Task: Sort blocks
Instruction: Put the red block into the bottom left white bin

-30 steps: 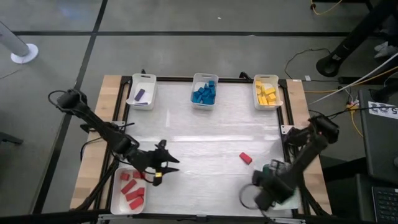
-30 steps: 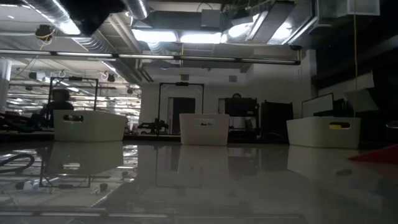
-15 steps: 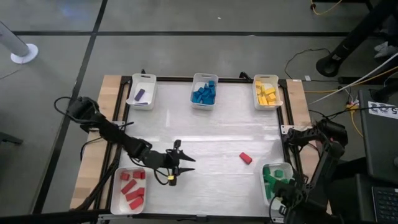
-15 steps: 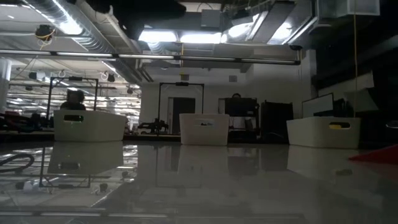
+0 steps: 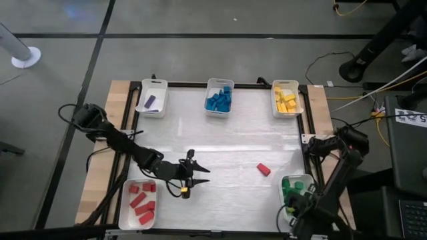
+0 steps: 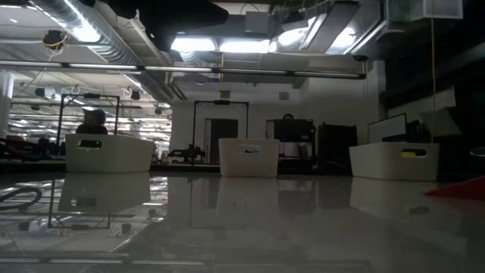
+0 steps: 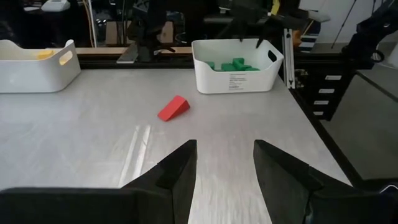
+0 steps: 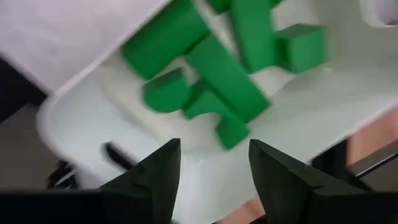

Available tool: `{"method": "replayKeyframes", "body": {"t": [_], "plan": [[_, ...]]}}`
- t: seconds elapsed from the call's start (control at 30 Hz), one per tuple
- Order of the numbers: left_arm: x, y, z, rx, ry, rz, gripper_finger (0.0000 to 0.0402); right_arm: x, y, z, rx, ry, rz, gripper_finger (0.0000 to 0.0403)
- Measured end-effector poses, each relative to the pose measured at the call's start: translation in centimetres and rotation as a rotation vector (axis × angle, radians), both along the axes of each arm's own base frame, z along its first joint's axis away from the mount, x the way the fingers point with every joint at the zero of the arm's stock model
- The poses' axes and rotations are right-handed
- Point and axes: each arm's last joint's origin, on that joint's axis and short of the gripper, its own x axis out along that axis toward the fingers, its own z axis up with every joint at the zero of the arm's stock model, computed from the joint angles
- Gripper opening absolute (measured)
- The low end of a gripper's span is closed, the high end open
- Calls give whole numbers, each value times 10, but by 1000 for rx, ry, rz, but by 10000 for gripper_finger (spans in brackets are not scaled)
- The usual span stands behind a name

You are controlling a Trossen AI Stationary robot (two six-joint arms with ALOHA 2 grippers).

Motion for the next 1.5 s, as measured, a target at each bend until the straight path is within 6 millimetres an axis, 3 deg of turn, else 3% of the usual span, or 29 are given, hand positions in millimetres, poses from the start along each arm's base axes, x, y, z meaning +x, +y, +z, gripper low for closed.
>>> {"method": "replayKeyframes", "body": {"t": [0.17,0.33,0.43,0.6,0.7,0.87,1.1,1.5], "plan": [[0,0,0,0,0,0,147,23,-3,0,165,60,-16,182],[0,0,0,0,1,0,147,44,-8,0,235,13,-26,182],[0,0,0,1,1,0,147,57,-16,-1,178,-110,-21,182],[0,-1,0,30,1,-10,147,82,-33,0,-69,-447,3,182],[0,-1,0,47,1,-15,147,93,-46,0,-177,-533,-26,182],[0,-1,0,48,1,-15,147,107,-71,-15,-196,-459,-108,182],[0,-1,0,81,1,-25,147,108,-103,-31,-293,-321,-148,182],[0,-1,0,90,0,-27,147,103,-123,-65,-217,-190,-135,182]]}}
